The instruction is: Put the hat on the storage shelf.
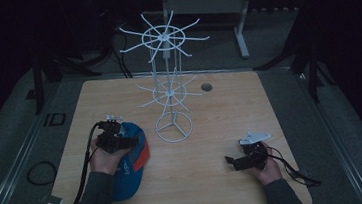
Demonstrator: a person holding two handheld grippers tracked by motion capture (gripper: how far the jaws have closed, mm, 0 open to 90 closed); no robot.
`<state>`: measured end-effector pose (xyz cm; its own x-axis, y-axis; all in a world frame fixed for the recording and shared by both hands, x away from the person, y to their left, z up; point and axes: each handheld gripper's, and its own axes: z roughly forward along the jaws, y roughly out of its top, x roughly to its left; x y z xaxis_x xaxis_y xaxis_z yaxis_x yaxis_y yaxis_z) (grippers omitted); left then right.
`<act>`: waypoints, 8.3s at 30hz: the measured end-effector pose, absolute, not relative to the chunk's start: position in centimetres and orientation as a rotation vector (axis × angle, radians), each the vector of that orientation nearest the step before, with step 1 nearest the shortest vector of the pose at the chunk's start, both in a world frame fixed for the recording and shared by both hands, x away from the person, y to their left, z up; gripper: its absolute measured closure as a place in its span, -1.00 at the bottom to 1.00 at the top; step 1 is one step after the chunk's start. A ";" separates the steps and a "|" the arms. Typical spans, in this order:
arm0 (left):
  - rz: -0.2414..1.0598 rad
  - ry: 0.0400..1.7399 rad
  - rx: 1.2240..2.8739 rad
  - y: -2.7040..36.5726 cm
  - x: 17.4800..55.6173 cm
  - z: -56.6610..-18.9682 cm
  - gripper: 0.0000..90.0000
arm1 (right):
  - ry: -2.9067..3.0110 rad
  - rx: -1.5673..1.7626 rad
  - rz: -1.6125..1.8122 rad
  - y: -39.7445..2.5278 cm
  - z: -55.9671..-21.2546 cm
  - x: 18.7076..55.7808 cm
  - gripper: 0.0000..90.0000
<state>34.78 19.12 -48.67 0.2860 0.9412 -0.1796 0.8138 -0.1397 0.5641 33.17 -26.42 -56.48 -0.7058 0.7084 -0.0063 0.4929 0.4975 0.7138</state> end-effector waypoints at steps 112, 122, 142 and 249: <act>0.700 1.181 1.771 28.2 39.3 -33.3 0.95 | 2.445 1.008 1.025 -26.4 -56.5 33.2 -0.76; 0.620 1.129 1.696 29.6 38.7 -32.7 0.95 | 2.444 1.009 1.025 -26.4 -56.5 33.2 -0.76; 0.595 1.064 1.686 29.3 38.2 -30.9 0.95 | 2.445 1.014 1.026 -26.4 -56.5 33.2 -0.76; 0.495 0.768 1.553 29.8 35.6 -25.8 0.95 | 2.445 1.014 1.024 -26.4 -56.5 33.2 -0.76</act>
<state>35.61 29.83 -25.78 0.6841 0.7188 -0.1235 0.1838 -0.0060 0.9829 33.16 -26.42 -56.46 -0.7050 0.7092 -0.0055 0.4937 0.4963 0.7141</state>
